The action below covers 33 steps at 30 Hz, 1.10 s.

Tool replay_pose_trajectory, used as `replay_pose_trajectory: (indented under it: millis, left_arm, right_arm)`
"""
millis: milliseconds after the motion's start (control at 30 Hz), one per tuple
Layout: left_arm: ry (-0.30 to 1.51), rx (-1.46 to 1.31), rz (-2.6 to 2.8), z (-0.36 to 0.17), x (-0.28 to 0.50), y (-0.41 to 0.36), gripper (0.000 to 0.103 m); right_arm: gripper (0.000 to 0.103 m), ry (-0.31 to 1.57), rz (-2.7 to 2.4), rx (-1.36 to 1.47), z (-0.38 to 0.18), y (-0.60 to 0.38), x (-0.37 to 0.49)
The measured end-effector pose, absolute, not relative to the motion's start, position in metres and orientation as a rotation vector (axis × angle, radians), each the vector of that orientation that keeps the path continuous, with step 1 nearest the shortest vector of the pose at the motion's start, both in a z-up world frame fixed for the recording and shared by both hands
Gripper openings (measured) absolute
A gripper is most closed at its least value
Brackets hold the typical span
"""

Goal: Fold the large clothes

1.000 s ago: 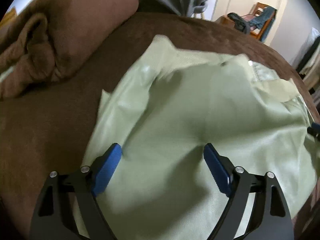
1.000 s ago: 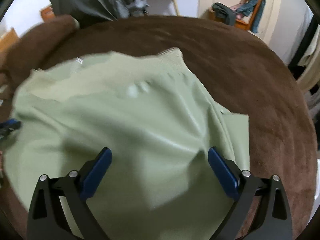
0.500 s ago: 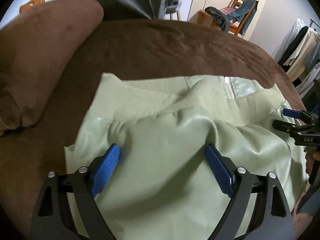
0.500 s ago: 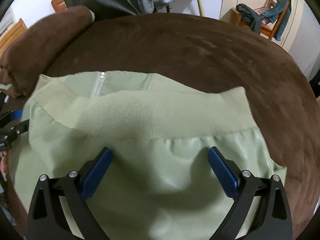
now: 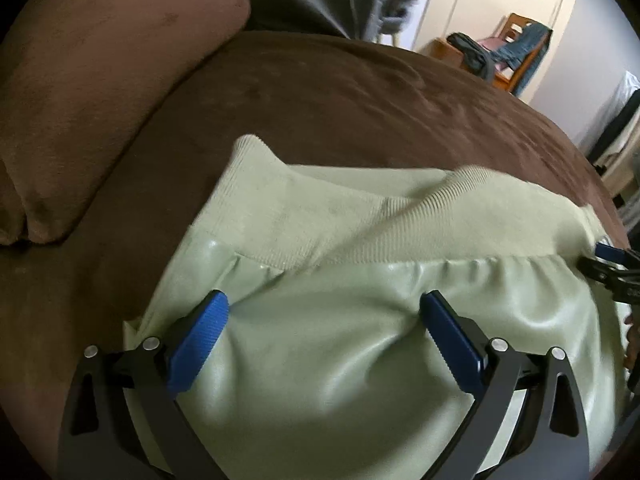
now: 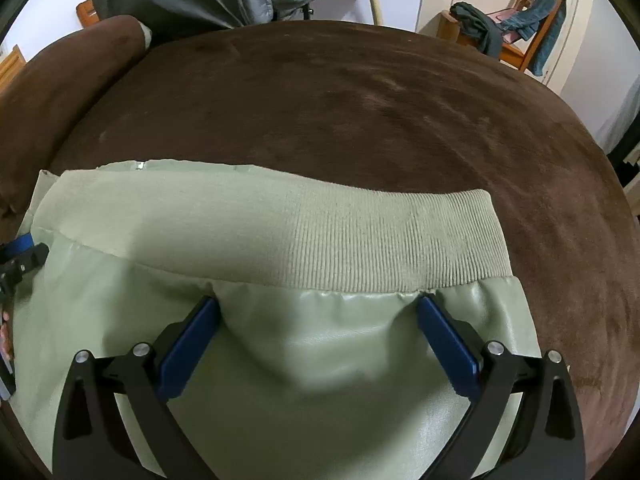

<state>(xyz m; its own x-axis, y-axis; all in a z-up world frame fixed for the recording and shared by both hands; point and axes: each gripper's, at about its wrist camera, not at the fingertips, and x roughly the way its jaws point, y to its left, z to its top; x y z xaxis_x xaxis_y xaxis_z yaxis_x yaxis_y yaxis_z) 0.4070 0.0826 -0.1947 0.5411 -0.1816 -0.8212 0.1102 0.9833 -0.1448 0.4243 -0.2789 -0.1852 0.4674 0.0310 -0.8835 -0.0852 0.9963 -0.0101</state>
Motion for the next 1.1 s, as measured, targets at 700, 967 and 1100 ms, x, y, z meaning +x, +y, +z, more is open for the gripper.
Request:
replay_pose_trajectory:
  millis: [700,967,1100]
  left_arm:
    - [0.97,0.024,-0.189,-0.134,0.383,0.048,0.092]
    - [0.96,0.099,-0.275,-0.131,0.327,-0.014,0.093]
    - [0.991,0.128,-0.281,-0.147,0.304,-0.029,0.093]
  right_arm:
    - [0.097,0.966,0.128,0.093,-0.127,-0.293,0.386]
    - [0.097,0.907,0.14,0.159,-0.106,-0.312,0.31]
    - [0.097,0.943,0.13,0.155,-0.116,-0.322,0.282]
